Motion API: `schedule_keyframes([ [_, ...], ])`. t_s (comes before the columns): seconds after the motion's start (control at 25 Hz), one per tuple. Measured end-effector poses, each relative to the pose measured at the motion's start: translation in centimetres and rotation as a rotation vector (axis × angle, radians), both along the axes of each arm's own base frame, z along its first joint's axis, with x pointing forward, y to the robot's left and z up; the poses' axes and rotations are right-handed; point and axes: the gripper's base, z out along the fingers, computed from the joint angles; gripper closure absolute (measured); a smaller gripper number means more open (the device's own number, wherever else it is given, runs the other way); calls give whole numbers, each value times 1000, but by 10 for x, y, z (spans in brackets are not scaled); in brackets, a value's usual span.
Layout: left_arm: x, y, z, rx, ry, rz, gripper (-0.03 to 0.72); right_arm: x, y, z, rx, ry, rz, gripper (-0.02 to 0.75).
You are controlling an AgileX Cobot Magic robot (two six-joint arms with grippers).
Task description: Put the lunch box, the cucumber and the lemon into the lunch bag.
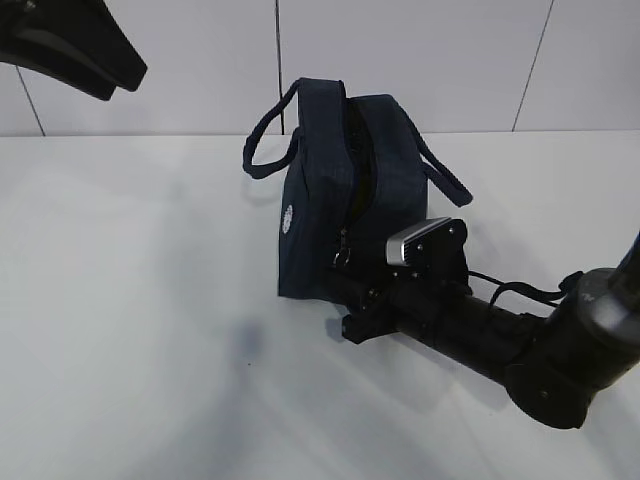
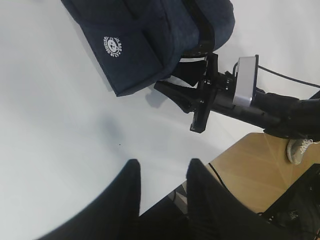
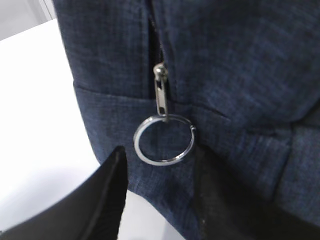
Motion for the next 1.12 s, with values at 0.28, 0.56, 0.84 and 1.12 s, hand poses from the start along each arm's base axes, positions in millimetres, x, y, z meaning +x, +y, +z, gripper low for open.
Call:
schedule_keyframes([
  [0.28, 0, 0, 0, 0, 0, 0, 460, 3, 1, 2, 4, -10, 0, 370],
  [0.56, 0, 0, 0, 0, 0, 0, 460, 3, 1, 2, 4, -10, 0, 283],
  [0.84, 0, 0, 0, 0, 0, 0, 460, 2, 3, 2, 1, -14, 25, 276],
  [1.12, 0, 0, 0, 0, 0, 0, 460, 3, 4, 11, 9, -38, 29, 276],
])
